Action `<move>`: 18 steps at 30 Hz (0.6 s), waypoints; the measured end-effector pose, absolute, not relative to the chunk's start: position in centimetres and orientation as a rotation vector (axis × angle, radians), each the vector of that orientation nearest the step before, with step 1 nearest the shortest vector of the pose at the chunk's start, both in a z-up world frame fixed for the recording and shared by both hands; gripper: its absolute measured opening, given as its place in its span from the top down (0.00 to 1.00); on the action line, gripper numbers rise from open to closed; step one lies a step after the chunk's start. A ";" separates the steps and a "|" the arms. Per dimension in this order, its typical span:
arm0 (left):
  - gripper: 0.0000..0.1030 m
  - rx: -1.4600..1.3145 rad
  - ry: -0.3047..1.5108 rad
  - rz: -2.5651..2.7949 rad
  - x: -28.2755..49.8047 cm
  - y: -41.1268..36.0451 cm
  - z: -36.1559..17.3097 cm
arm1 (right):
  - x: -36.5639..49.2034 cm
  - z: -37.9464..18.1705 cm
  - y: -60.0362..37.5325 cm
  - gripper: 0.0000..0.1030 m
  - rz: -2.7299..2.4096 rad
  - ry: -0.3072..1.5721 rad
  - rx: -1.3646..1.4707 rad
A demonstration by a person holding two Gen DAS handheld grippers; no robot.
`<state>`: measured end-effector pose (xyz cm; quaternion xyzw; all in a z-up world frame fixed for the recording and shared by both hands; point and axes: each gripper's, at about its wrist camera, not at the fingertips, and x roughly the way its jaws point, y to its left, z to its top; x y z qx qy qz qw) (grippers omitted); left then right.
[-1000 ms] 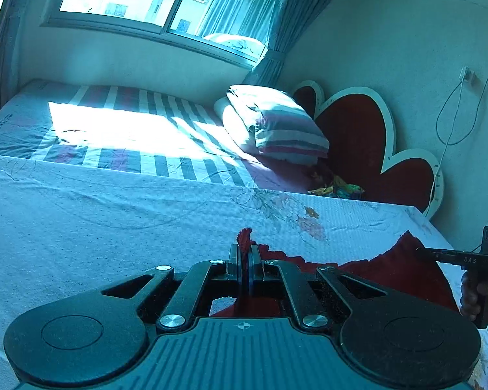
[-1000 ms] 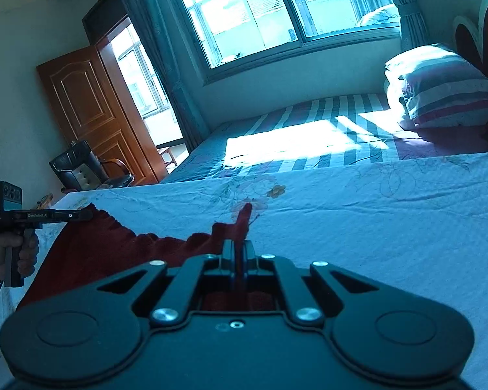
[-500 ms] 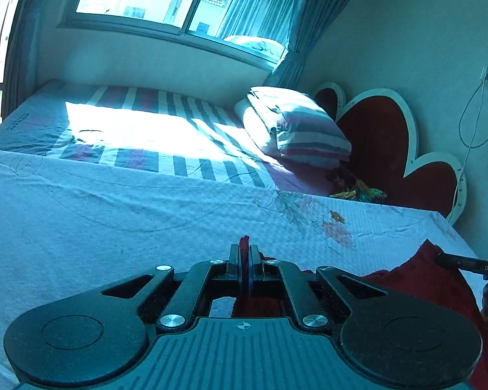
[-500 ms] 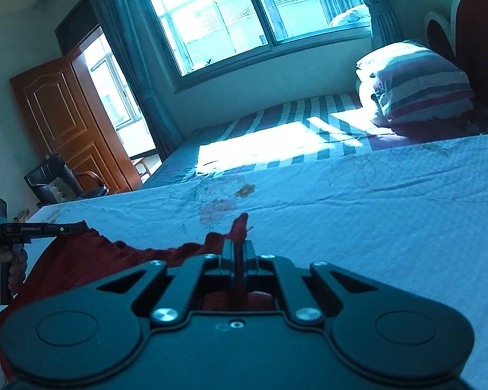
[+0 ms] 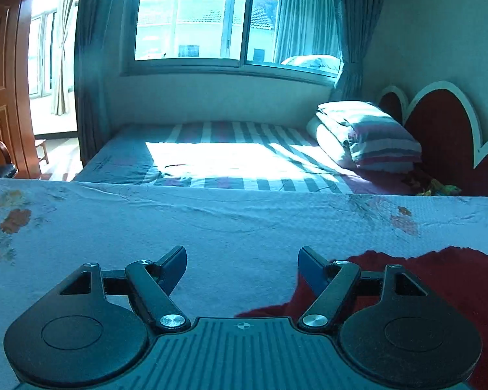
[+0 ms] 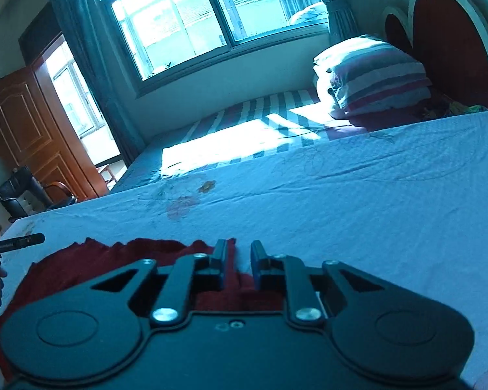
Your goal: Fold small clothes
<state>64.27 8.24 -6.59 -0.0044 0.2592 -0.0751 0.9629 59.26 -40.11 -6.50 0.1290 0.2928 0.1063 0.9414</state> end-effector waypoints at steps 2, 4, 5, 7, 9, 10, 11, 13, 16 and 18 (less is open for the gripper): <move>0.28 0.059 0.498 -0.218 59.9 6.0 -5.6 | 55.9 -5.5 -37.7 0.83 0.280 0.589 0.208; 0.28 0.084 0.496 -0.235 56.3 3.8 -5.5 | 53.3 -5.8 -34.8 0.81 0.336 0.601 0.197; 0.28 0.084 0.509 -0.234 54.5 2.5 -5.7 | 51.9 -6.1 -32.9 0.81 0.347 0.609 0.184; 0.28 0.102 0.524 -0.215 51.5 0.2 -6.5 | 50.0 -6.9 -29.6 0.76 0.347 0.626 0.165; 0.28 0.112 0.512 -0.218 49.5 -1.6 -6.8 | 48.4 -7.6 -26.5 0.75 0.349 0.634 0.177; 0.28 0.102 0.514 -0.221 49.1 -1.9 -6.9 | 48.1 -7.9 -25.4 0.75 0.359 0.641 0.177; 0.28 0.075 0.521 -0.227 48.7 -2.3 -7.0 | 47.7 -8.1 -24.0 0.76 0.375 0.645 0.170; 0.28 0.074 0.539 -0.253 48.2 -2.7 -7.6 | 47.6 -8.5 -22.1 0.78 0.396 0.659 0.132; 0.28 0.162 0.606 -0.180 48.5 -2.4 -10.2 | 47.9 -9.6 -21.1 0.79 0.401 0.718 0.061; 0.03 0.137 0.611 -0.077 48.2 0.1 -11.9 | 47.1 -10.4 -21.3 0.83 0.375 0.724 0.006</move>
